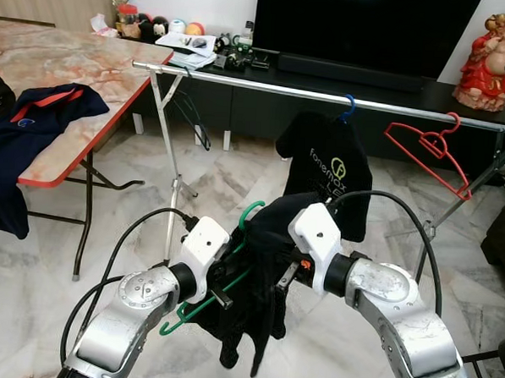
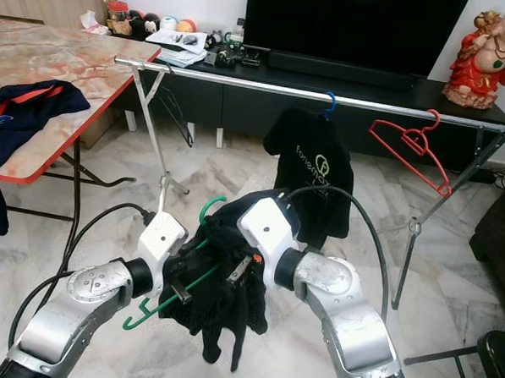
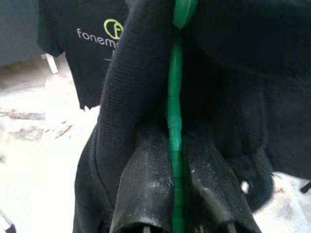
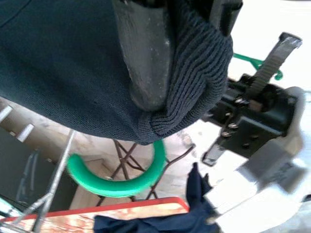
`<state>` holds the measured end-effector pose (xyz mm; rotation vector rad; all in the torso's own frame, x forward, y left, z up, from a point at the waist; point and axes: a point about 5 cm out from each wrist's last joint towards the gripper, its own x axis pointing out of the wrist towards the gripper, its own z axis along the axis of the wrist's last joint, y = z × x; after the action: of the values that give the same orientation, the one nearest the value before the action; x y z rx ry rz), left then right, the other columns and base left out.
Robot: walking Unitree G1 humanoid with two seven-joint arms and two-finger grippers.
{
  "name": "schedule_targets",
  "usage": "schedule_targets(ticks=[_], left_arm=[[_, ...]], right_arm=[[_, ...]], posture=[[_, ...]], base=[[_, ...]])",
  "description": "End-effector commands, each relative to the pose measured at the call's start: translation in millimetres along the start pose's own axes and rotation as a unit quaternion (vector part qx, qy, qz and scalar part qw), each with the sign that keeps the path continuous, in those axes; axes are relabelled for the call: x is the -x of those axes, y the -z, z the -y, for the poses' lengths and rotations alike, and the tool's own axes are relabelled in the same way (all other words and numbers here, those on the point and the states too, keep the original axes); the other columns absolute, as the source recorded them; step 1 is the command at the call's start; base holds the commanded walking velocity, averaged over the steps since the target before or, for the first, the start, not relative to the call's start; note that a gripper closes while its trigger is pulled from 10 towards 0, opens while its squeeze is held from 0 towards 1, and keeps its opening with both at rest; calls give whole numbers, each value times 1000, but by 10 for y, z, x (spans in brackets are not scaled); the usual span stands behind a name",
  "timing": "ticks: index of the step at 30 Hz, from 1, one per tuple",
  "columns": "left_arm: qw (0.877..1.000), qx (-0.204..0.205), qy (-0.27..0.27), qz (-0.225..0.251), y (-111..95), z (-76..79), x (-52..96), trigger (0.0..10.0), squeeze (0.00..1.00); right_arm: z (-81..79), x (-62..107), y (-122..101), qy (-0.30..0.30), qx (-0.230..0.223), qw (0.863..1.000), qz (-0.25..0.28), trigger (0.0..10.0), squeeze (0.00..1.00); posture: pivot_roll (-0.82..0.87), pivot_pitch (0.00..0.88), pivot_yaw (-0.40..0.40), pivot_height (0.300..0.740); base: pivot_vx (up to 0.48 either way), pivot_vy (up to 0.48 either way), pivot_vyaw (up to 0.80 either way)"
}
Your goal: Hang hanger
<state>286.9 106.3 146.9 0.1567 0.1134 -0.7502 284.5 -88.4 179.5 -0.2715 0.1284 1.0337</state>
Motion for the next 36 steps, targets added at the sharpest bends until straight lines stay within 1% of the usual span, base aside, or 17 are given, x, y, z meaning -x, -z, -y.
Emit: schedule_targets(ticks=[1,2,3,7,8,9,10,11,18,19,22,26,30,31,33,34,36], left_arm=[[999,0,7,32,-122,34,-33,10000,0],[999,0,7,32,-122,34,-33,10000,0],[999,1,5,34,-126,26,-34,10000,0],[999,5,-5,40,-138,-6,-35,10000,0],[999,6,-7,41,-139,-11,-35,10000,0],[999,6,-8,41,-138,-12,-35,10000,0],[999,6,-9,41,-137,-13,-35,10000,0],[999,6,-10,41,-134,-16,-37,10000,0],[999,8,-18,42,-127,-46,-23,10000,0],[999,8,-19,42,-126,-49,-22,10000,0],[999,10,-26,42,-120,-64,-26,10000,0],[999,10,-34,40,-111,-80,-30,10000,0],[998,10,-47,43,-115,-112,-28,10000,0],[998,10,-54,44,-114,-130,-25,10000,0],[997,12,-66,47,-113,-159,-21,10000,0],[996,12,-69,48,-113,-165,-21,10000,0],[995,18,-86,56,-128,-206,-23,10000,0]], right_arm=[[-204,-56,-43,-69,10,997,14,10000,502],[-204,-56,-43,-69,10,997,14,10000,502],[-192,-48,-27,-65,10,998,8,10000,1000],[-122,-21,35,-44,34,998,-21,10000,1000],[-101,-19,59,-36,40,998,-32,10000,788],[-94,-20,75,-33,43,998,-38,10000,635],[-90,-22,96,-31,48,997,-45,10000,153],[-88,-24,126,-28,53,997,-55,10000,0],[-78,-13,187,-16,51,995,-78,10000,0],[-64,-8,194,-8,45,996,-80,10000,1000],[3,15,212,16,39,995,-87,10000,1000],[35,37,194,23,35,996,-82,10000,1000],[235,81,172,113,-19,991,-69,10000,1000],[286,96,168,142,-46,987,-60,10000,1000],[294,101,163,159,-78,983,-46,10000,1000],[286,100,163,158,-82,983,-44,10000,1000],[172,90,153,129,-84,987,-38,10000,1000]], posture=[[81,78,-86,740],[81,78,-86,740],[80,78,-87,740],[80,77,-87,740],[76,76,-87,740],[76,76,-87,740],[76,76,-87,740],[76,76,-87,740],[78,75,-88,740],[78,75,-88,740],[76,77,-88,740],[76,77,-88,740],[76,77,-88,740],[76,77,-88,740],[70,74,-92,740],[70,74,-92,740],[71,74,-91,740]], base=[[0,0,0],[0,0,0],[0,0,0],[0,0,0],[0,0,0],[0,0,0],[0,0,0],[0,0,0],[0,0,0],[0,0,0],[0,0,0],[0,0,0],[0,0,0],[0,0,0],[0,0,0],[0,0,0],[0,0,0]])
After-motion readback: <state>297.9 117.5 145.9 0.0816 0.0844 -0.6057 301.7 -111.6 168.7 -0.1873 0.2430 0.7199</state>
